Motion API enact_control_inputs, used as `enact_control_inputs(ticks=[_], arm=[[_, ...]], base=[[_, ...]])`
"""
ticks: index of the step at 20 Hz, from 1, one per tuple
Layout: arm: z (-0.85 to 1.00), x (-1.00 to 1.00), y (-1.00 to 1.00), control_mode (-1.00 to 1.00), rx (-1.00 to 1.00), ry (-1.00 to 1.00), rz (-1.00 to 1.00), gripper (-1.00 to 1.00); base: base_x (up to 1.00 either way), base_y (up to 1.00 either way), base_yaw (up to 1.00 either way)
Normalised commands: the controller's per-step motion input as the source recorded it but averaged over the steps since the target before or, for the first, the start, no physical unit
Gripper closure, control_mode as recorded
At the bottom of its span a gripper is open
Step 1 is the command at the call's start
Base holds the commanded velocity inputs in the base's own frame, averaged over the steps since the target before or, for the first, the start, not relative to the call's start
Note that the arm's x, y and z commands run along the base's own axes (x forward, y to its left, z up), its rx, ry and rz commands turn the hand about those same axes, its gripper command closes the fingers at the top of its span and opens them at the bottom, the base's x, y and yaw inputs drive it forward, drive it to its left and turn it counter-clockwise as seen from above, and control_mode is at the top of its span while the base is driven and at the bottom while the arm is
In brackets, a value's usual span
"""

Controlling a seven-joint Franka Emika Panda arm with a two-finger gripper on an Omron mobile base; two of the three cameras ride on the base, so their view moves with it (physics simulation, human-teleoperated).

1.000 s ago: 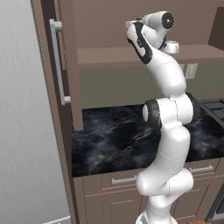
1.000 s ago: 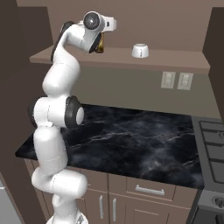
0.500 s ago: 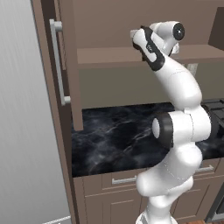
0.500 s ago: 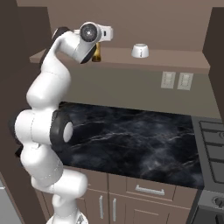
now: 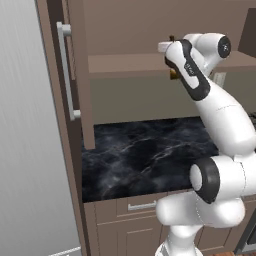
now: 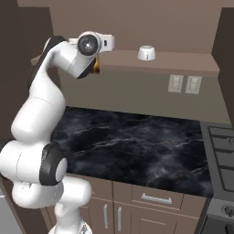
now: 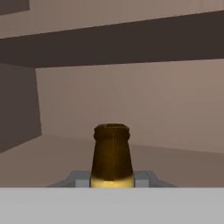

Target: Open the cabinet directly in front. Then move the beer and the mug to the dining counter with the candle on it.

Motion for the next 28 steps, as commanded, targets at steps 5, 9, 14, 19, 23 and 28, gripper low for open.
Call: enact_control_inputs(ticks=[5, 9, 14, 19, 23, 28], arm=[[0.0, -1.0, -0.04, -1.0, 0.0, 0.0, 0.04, 1.0], [0.04, -1.0, -0.09, -1.0, 0.0, 0.0, 0.05, 1.0], [0.0, -1.0, -0.06, -1.0, 0.0, -0.07, 0.09, 1.0], [0.0, -1.0, 0.0, -1.0, 0.0, -0.13, 0.11, 1.0], [0.0, -1.0, 0.0, -1.0, 0.0, -0.17, 0.13, 1.0], [-0.09, -0.91, 0.0, -1.0, 0.0, -0.22, 0.15, 1.0]], base=[[0.0, 0.0, 0.0], [0.0, 0.0, 0.0], [0.0, 0.0, 0.0], [0.0, 0.0, 0.0], [0.0, 0.0, 0.0], [0.0, 0.0, 0.0]])
